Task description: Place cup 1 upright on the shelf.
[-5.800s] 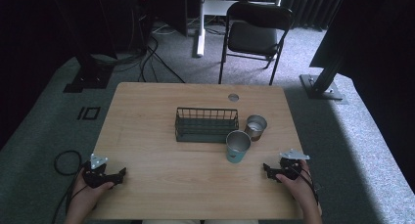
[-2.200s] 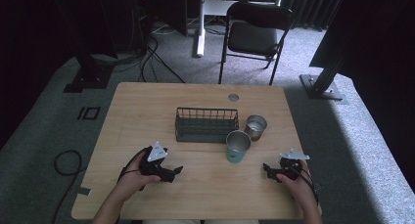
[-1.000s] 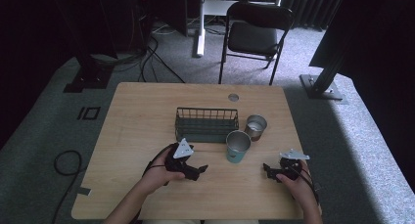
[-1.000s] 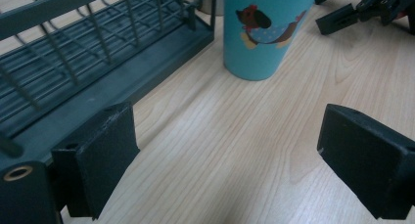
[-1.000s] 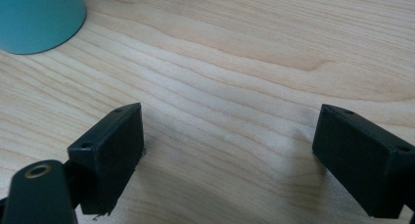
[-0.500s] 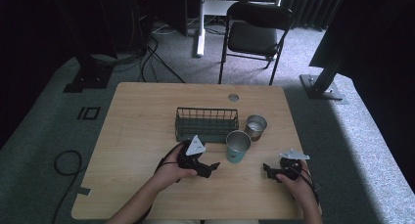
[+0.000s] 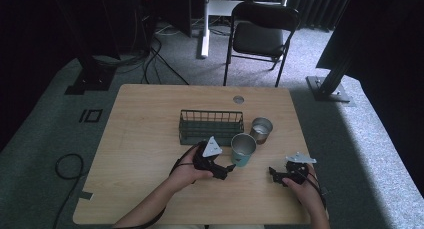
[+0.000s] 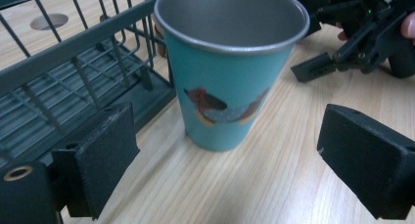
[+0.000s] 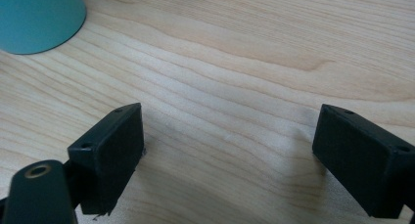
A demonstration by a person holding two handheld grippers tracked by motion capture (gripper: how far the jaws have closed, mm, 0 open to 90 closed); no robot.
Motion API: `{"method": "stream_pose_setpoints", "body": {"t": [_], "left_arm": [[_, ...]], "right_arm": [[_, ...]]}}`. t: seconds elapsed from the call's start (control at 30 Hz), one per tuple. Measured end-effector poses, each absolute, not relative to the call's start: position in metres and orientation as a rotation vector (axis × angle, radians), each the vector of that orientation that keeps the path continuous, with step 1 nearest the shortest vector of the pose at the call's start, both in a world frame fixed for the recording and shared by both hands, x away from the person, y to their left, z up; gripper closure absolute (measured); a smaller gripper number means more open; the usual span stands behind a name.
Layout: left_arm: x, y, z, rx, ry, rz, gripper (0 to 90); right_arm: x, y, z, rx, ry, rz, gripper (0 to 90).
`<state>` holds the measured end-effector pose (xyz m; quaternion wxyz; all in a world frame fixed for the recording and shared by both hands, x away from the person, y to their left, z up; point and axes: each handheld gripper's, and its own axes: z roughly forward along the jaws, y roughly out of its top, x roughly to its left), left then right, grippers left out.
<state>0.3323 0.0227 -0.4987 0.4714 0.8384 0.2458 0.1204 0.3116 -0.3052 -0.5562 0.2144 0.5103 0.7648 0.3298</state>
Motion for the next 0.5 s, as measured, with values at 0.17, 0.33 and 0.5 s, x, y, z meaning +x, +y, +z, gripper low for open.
{"method": "stream_pose_setpoints", "body": {"t": [0.17, 0.33, 0.5], "left_arm": [[0.337, 0.017, -0.502, 2.039, 0.604, 0.301, 8.4], [0.34, 0.01, -0.499, 2.025, 0.596, 0.306, 8.4], [0.343, 0.001, -0.498, 2.036, 0.57, 0.307, 8.4]], "right_arm": [[0.312, -0.305, -0.556, 1.415, 2.121, 0.915, 11.5], [0.312, -0.305, -0.556, 1.415, 2.121, 0.915, 11.5], [0.312, -0.305, -0.556, 1.416, 2.121, 0.915, 11.5]]}}
